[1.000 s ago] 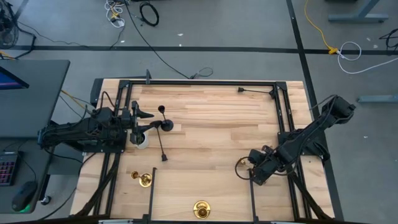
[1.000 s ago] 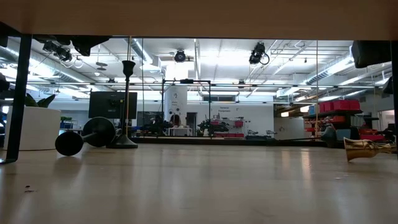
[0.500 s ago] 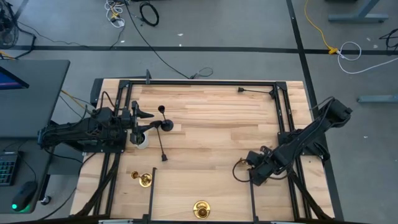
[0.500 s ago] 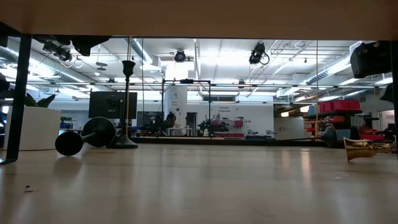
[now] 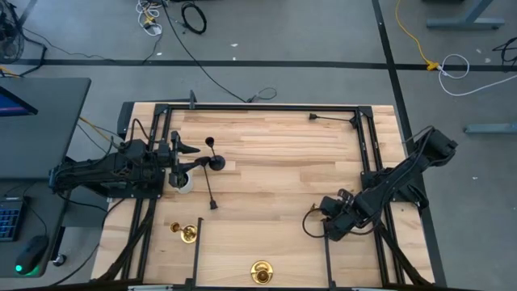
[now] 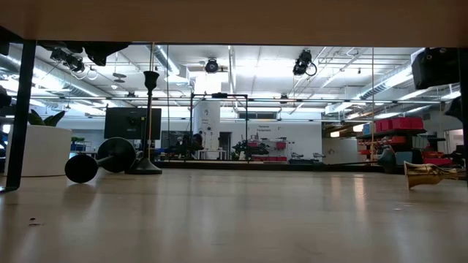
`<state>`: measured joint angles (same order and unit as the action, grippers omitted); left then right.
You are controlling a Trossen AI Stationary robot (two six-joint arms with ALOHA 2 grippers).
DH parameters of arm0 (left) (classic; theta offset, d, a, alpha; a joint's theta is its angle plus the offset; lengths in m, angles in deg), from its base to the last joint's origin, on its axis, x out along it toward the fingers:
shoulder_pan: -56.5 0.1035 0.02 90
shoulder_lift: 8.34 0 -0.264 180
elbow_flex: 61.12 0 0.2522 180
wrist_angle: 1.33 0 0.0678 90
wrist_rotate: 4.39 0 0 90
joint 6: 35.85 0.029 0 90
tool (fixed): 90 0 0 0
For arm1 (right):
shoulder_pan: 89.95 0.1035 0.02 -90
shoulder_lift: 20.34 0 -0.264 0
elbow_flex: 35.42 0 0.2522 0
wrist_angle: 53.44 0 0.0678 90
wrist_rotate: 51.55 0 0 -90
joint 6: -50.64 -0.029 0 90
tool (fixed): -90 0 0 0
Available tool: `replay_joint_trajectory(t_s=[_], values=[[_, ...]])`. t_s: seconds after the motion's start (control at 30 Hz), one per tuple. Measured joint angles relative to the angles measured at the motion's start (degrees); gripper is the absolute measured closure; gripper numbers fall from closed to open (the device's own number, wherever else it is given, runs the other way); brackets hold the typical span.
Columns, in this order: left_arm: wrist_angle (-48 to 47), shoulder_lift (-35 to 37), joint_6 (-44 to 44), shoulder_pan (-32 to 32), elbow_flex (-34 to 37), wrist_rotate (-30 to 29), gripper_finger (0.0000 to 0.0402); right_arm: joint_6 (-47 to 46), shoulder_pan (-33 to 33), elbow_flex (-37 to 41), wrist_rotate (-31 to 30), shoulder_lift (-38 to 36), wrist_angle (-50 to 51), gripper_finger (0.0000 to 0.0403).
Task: Pick & Place candle stick holders
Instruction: Put the right yellow candlestick on the shelf
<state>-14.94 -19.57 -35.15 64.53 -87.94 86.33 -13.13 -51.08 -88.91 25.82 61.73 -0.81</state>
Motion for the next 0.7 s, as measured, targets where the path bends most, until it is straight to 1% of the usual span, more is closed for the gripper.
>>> replay_joint_trajectory(t_s=[0.07, 0.13, 0.23, 0.3, 0.4, 0.53, 0.7], values=[[0.0, 0.0, 0.0, 0.0, 0.0, 0.0, 0.0191, 0.2, -0.1, 0.0, 0.0, -0.3, 1.2, 0.0250], [0.0, 0.0, 0.0, 0.0, 0.0, 0.0, 0.0191, -0.4, -0.2, 0.3, 0.1, -0.4, 5.0, 0.0250], [0.0, 0.0, 0.0, 0.0, 0.0, 0.0, 0.0191, -5.5, -0.2, 0.2, 0.5, -0.7, 9.5, 0.0250], [0.0, 0.0, 0.0, 0.0, 0.0, 0.0, 0.0191, -7.4, 0.1, 0.2, 0.8, -0.6, 9.9, 0.0250], [0.0, 0.0, 0.0, 0.0, 0.0, 0.0, 0.0191, -5.9, 0.2, 0.3, 1.3, -0.6, 9.6, 0.0250], [0.0, 0.0, 0.0, 0.0, 0.0, 0.0, 0.0191, -6.1, 0.2, 0.3, -1.7, -0.6, 8.9, 0.0250], [0.0, 0.0, 0.0, 0.0, 0.0, 0.0, 0.0191, -5.8, 0.2, 0.2, -1.1, -0.6, 8.3, 0.0250]])
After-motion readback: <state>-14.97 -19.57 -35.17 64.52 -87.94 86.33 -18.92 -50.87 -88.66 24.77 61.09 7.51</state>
